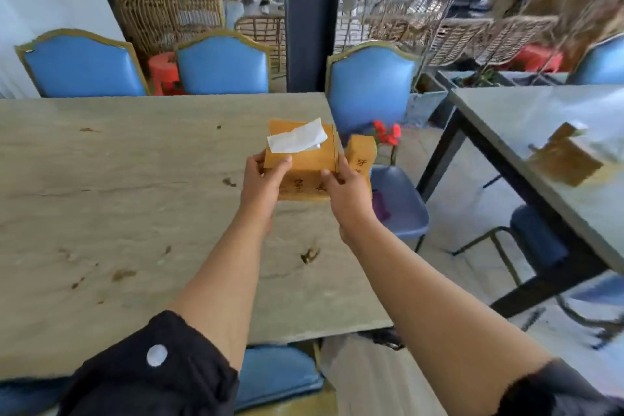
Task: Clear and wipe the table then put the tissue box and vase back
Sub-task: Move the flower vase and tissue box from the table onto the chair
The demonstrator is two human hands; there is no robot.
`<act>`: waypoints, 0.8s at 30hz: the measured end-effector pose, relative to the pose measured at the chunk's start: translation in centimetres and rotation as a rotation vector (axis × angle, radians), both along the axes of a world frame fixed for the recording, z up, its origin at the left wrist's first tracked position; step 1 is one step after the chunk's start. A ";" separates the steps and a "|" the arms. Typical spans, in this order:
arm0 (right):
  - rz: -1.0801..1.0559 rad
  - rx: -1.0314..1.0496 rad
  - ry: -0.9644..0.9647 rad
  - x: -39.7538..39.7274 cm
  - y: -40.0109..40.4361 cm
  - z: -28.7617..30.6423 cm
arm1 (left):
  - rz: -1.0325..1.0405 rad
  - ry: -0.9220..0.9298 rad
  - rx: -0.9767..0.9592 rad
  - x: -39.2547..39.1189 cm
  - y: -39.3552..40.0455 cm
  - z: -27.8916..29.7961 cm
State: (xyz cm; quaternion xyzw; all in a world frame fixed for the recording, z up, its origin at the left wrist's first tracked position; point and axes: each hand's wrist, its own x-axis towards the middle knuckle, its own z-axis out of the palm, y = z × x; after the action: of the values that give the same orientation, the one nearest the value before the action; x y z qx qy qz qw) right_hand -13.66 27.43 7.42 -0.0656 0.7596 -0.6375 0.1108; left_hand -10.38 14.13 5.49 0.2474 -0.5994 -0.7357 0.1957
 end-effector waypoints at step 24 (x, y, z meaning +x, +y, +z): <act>-0.215 0.064 -0.194 -29.0 22.0 -11.0 | -0.189 -0.209 0.283 -28.8 22.1 -11.3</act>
State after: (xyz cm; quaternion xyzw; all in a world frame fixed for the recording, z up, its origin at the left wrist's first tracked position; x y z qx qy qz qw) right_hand -42.69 49.40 -3.54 0.0817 0.7678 -0.6247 0.1167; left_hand -39.13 36.23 -5.77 0.2900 -0.5275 -0.7981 0.0255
